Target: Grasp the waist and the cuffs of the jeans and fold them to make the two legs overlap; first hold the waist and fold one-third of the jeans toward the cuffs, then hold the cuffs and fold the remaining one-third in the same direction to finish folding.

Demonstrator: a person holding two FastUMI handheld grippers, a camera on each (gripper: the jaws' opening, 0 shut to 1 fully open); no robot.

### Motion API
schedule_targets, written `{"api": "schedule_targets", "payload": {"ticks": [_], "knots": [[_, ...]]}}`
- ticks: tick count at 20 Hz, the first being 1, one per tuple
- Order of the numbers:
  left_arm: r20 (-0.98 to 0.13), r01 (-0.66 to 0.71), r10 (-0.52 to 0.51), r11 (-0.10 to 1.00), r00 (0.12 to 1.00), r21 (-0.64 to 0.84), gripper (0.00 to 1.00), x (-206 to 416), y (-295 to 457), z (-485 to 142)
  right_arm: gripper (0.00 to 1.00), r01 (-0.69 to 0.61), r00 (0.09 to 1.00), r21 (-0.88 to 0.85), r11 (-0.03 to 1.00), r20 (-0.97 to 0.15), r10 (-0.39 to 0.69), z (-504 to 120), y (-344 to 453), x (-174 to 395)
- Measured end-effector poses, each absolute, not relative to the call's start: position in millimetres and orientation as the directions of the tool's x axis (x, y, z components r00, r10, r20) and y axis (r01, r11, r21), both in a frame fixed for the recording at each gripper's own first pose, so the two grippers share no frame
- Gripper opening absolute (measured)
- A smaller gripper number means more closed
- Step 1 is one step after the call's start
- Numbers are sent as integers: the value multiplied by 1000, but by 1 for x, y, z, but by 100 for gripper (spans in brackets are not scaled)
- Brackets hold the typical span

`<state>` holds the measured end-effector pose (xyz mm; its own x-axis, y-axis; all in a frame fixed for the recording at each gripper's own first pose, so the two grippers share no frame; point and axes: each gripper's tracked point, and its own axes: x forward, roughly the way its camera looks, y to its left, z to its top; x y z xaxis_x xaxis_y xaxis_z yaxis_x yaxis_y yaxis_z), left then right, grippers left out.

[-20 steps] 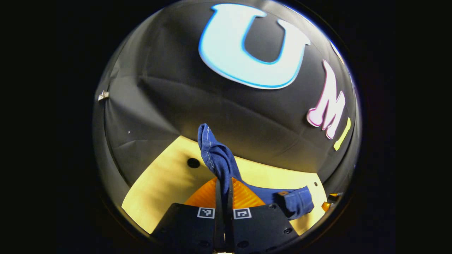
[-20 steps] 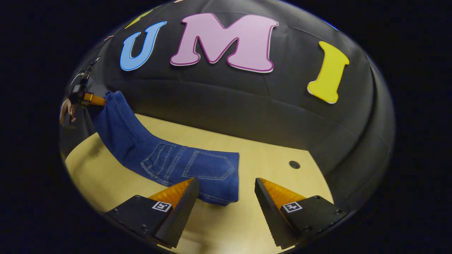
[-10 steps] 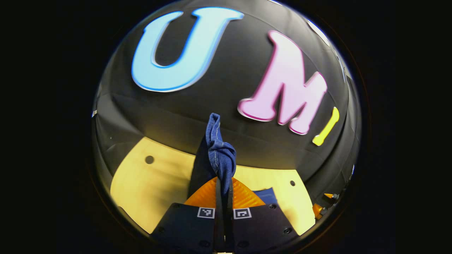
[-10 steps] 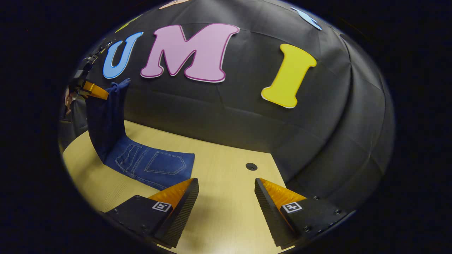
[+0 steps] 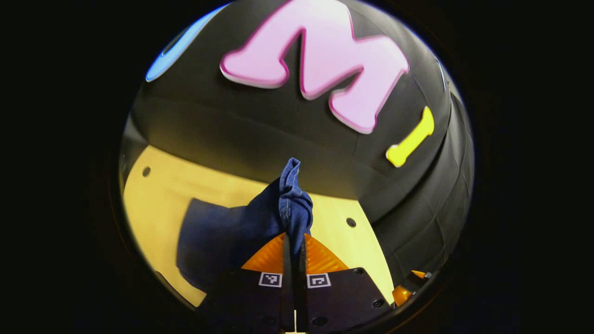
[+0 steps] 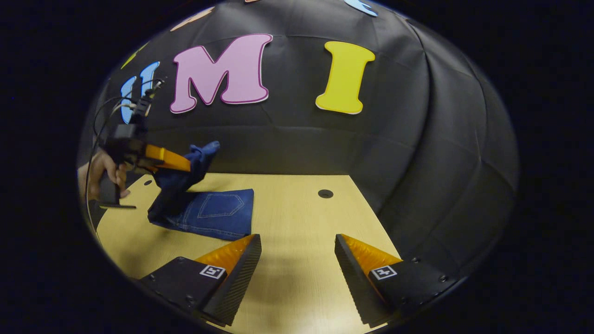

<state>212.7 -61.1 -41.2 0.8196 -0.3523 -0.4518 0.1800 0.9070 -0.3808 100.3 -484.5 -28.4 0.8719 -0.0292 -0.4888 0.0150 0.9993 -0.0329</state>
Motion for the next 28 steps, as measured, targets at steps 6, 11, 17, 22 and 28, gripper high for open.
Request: {"api": "schedule_targets", "payload": {"ticks": [6,11,17,22,28], "knots": [[-495,239,-406,899,768,-367,22,199,-103,-77,97,60,864,9,998,-502,-48,-33,-498,90],[-403,235,-368,910,838,-343,81,180,-78,-38,98,51,879,-4,999,-475,-47,-10,-497,84],[-240,250,-322,925,916,-286,81,81,-7,35,97,31,914,-11,999,-404,-33,41,-472,68],[-97,186,-213,955,972,-231,81,-22,72,92,97,16,957,-25,1000,-289,-23,107,-436,28],[97,42,-29,991,995,-127,81,-160,124,131,97,-90,982,1,996,-165,89,157,-362,-61]]}}
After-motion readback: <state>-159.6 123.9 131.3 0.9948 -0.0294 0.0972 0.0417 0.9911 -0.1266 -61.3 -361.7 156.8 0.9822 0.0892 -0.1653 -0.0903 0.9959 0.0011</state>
